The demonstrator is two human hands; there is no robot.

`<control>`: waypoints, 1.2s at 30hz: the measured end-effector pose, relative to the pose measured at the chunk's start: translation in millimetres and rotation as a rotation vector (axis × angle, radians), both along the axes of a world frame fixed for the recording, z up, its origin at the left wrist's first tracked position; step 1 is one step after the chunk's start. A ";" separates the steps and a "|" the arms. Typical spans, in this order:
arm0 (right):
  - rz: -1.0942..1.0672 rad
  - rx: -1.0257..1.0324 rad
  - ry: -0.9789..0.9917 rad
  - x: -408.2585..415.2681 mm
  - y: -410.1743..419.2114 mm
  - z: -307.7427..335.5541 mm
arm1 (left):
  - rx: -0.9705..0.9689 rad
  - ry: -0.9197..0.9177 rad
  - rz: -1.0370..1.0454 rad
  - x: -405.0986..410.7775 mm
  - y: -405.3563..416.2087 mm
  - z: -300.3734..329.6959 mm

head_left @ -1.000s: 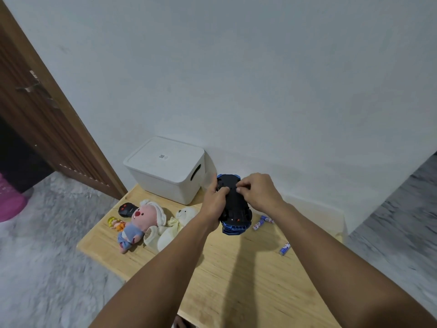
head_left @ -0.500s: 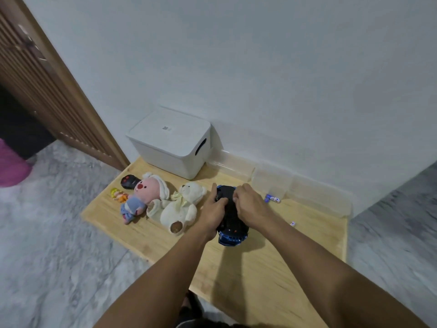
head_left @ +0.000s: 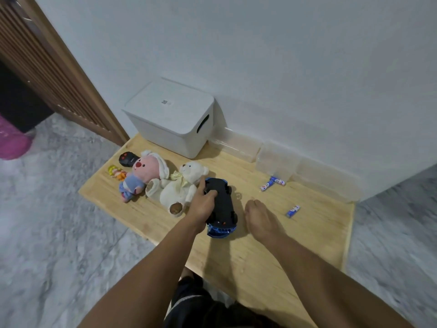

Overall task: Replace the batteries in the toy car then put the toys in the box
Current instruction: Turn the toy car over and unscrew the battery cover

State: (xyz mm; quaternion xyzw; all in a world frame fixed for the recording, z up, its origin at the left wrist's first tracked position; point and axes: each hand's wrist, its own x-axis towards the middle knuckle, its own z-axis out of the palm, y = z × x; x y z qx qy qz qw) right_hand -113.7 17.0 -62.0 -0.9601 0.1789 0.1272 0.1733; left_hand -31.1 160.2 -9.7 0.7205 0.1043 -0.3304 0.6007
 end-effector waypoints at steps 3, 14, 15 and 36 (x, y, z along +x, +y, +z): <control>-0.012 0.037 -0.071 -4.0 -2.7 -3.3 | -0.011 0.012 0.024 1.4 0.8 -2.3; -0.238 0.261 -0.019 4.9 -19.5 13.6 | -0.088 0.082 0.064 1.8 0.6 1.5; -0.251 0.251 -0.023 5.9 -20.7 13.8 | -0.116 0.096 0.072 0.8 0.9 1.5; -0.233 0.072 -0.003 19.7 -29.2 15.6 | -0.273 0.163 0.053 -3.9 -1.5 -6.2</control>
